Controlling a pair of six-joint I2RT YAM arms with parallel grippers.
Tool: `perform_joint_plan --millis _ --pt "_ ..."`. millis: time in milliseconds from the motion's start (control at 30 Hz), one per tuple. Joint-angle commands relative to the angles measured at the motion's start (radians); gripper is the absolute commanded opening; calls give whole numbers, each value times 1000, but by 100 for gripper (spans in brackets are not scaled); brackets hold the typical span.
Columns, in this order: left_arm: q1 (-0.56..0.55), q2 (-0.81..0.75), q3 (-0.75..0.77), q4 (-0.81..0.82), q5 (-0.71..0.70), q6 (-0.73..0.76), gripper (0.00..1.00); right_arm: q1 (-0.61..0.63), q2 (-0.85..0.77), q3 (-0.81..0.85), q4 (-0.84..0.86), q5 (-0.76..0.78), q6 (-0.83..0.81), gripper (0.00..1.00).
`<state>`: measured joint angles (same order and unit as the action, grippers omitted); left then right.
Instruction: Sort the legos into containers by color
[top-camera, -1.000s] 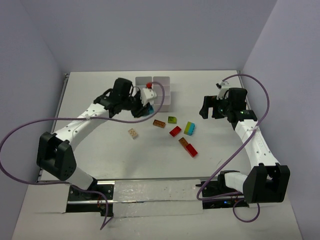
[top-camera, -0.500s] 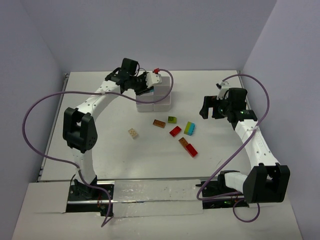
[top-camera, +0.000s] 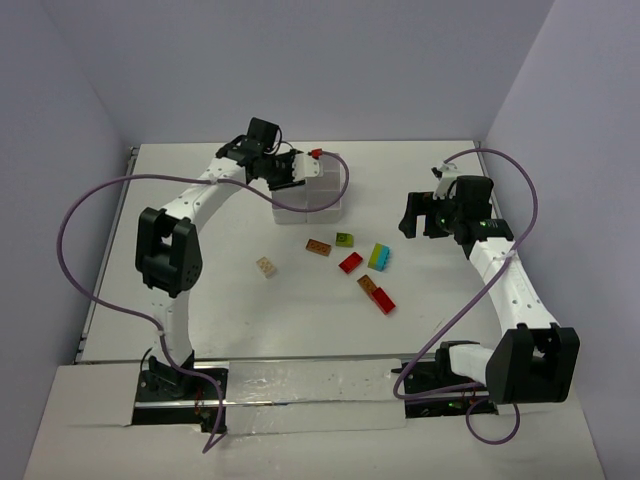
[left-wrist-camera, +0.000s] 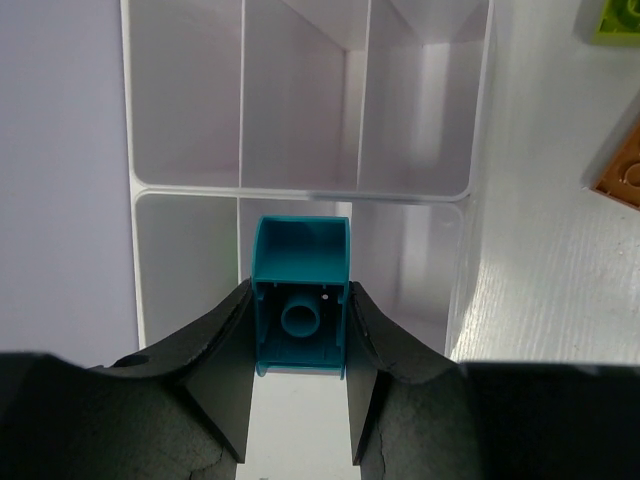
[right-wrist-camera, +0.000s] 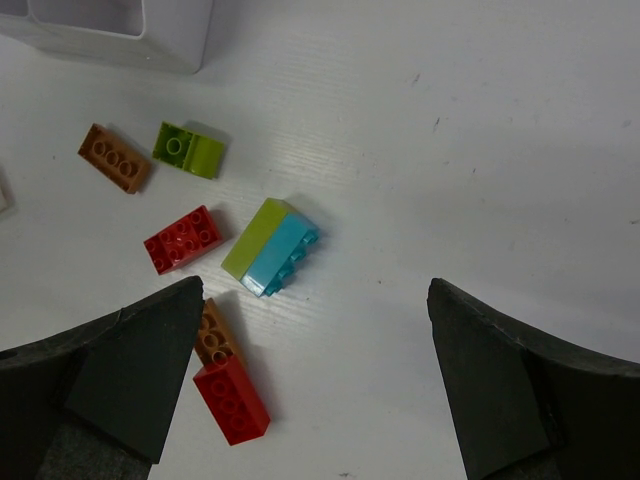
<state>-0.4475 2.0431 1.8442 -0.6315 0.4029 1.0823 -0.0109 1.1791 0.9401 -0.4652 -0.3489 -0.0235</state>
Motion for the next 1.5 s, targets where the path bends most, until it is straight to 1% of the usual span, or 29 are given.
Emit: perform_joint_plan --millis 0,133,233,333,367,400,533,667,767,833,867,900,967,1000,1033,1067,1133,1200,1300,1367,1467 --pt "14 22 16 34 -15 23 20 6 8 6 5 4 -9 100" --pt "26 31 1 84 -16 16 20 6 11 3 7 2 -6 100" --pt "29 45 4 82 -29 22 24 6 13 6 5 -1 -6 100" --pt "30 51 6 83 -36 22 30 6 14 6 3 -2 -6 100" --pt "30 50 4 84 -37 23 31 6 14 6 4 -1 -6 100" --pt "30 49 -3 87 -38 26 34 6 14 6 5 -1 -6 100" --pt "32 43 -19 96 -36 33 40 6 16 8 4 -4 -9 100" --pt "30 40 -21 98 -36 31 50 6 21 9 2 -12 -10 100" --pt "30 31 -23 99 -37 26 58 6 27 15 -2 -17 -14 100" --pt "30 21 -20 95 -34 16 69 9 35 23 -9 -26 -17 100" --pt "30 13 -18 94 -29 11 71 20 39 28 -10 -28 -19 100" --pt "30 2 -16 91 -19 -7 78 35 46 34 -13 -26 -22 100" --pt "31 -18 -13 90 -9 -20 87 49 58 46 -19 -20 -27 100" --pt "31 -31 -14 91 -2 -41 93 66 68 55 -24 -8 -34 100" --pt "30 -46 -14 92 1 -65 95 80 80 65 -30 10 -41 100" --pt "30 -57 -14 92 6 -78 95 84 83 74 -35 26 -47 100" --pt "30 -94 -7 83 21 -139 96 140 106 97 -55 89 -62 100" --pt "30 -137 -13 79 29 -234 98 210 132 114 -84 145 -99 100" --pt "31 -197 -34 43 54 -357 98 285 194 135 -137 178 -125 100" --pt "34 -245 -67 17 94 -406 98 309 228 135 -155 169 -148 100" --pt "44 -351 -163 -13 185 -467 99 320 271 123 -164 111 -243 100"
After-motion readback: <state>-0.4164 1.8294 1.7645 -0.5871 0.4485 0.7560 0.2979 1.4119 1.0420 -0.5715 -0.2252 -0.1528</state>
